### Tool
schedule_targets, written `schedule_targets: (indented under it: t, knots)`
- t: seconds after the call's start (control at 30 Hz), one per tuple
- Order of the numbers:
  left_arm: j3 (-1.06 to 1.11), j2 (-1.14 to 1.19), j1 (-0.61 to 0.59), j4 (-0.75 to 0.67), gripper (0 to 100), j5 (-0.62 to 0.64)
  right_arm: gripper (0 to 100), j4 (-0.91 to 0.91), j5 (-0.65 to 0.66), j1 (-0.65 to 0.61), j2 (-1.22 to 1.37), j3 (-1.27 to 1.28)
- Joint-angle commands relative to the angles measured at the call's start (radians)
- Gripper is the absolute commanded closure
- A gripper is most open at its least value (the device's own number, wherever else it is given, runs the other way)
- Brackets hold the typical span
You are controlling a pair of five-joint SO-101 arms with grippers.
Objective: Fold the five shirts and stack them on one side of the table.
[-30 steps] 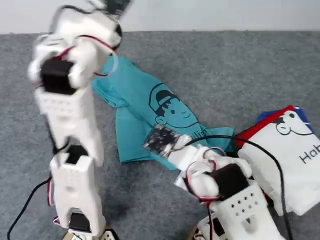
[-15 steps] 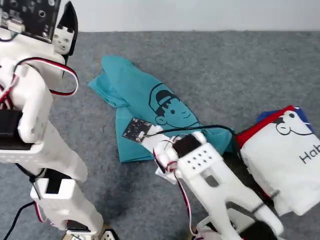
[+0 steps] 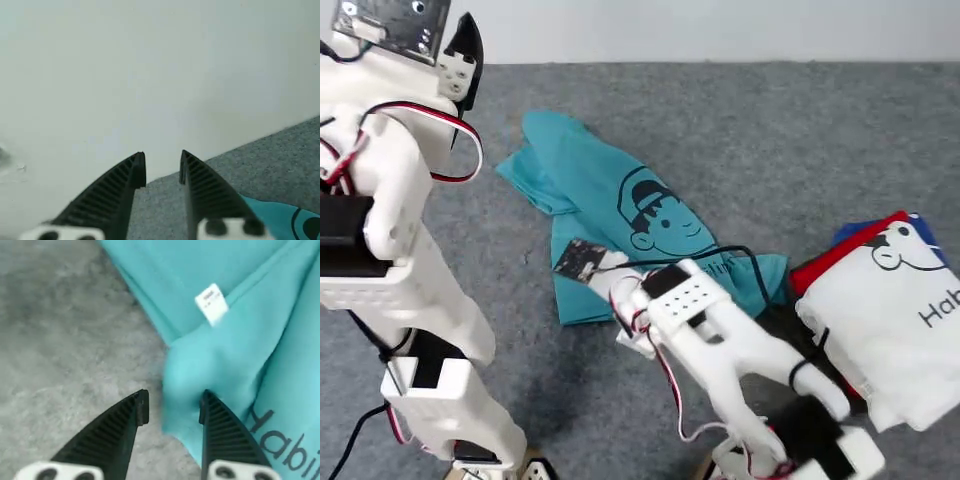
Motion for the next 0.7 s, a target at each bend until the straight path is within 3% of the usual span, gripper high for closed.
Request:
schedule_targets:
  t: [0.0, 0.2, 0.4, 0.67]
  knots:
    - [0.004, -0.032, -0.003, 0.021, 88, 0.012, 82.4, -0.042, -0.005, 0.024, 0.044, -0.018]
    - [0.005, -0.032, -0.003, 0.021, 88, 0.012, 99.8, -0.117, -0.002, 0.028, 0.113, -0.018]
    - [0.005, -0.032, -0.003, 0.021, 88, 0.012, 98.8, -0.033, 0.003, 0.027, 0.007, -0.021]
    - [0.005, -0.029, 0.002, 0.021, 88, 0.012, 98.8, 0.136, 0.123, 0.03, -0.433, -0.029]
